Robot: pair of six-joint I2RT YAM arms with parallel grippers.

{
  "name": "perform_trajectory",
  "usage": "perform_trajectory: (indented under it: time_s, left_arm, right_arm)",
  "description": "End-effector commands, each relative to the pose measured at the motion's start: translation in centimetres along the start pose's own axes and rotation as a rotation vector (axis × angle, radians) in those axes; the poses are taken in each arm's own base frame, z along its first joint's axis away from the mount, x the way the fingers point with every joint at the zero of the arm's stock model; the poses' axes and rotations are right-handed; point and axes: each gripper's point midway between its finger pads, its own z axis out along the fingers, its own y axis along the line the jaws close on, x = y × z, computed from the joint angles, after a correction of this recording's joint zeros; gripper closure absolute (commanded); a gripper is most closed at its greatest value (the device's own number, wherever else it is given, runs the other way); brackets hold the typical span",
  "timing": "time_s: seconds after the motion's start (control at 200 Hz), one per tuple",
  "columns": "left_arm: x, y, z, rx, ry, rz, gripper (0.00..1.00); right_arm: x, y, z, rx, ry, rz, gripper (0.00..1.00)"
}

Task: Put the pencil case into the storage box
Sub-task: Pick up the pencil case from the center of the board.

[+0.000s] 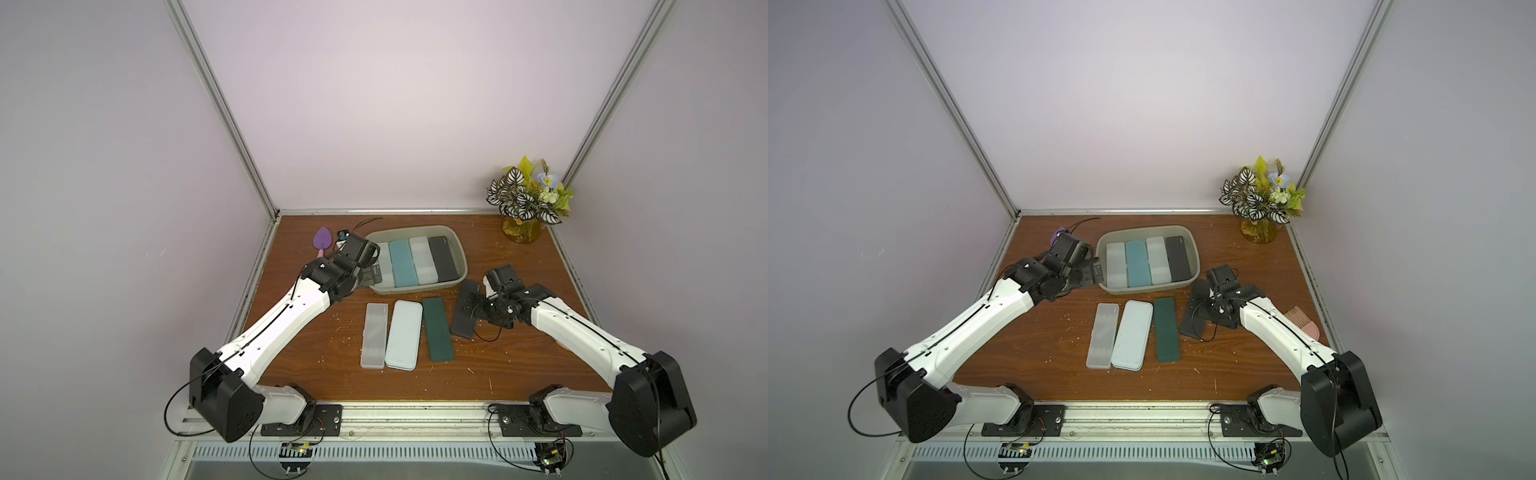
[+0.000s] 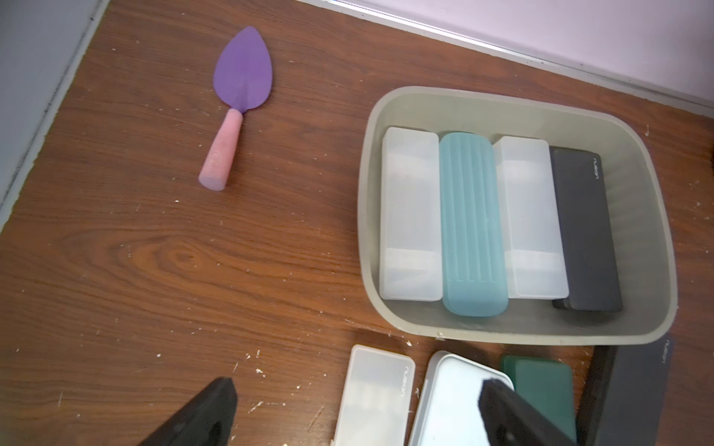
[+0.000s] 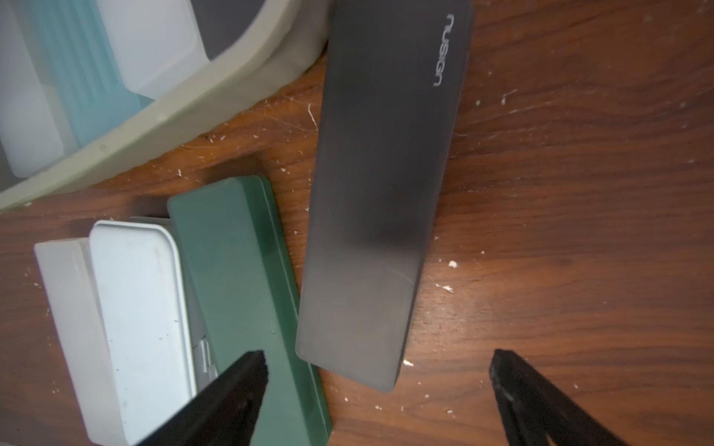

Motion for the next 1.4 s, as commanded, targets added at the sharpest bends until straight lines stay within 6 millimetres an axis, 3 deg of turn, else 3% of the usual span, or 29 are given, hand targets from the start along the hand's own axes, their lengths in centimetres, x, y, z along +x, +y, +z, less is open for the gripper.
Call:
perform_trajectory:
  time_s: [0.0,0.43,1.051,1.396]
  left_arm:
    - [0.4,1.1,-0.3,-0.014,0.002,-0.008,0.02]
    - [1.0,1.6,-0.3,-0.012,0.011,-0.013,0.02]
    - [1.2,1.9,0.0,-0.020,0.020,-0.011,0.02]
    - [0.9,1.9,-0.2,-0.017,0.013,-0.008,0.02]
  right_arm:
    - [-1.2,1.3,0.3,-0.002,-0.028,0.013,0.02]
    - [-2.7,1.1,2.8,0.088,-0.018,0.055,0.02]
    - [-1.3,0.2,5.8,0.172,0.037,0.059,0.11]
    - [-1.7,1.1,6.0,0.197,0.038,0.026,0.04]
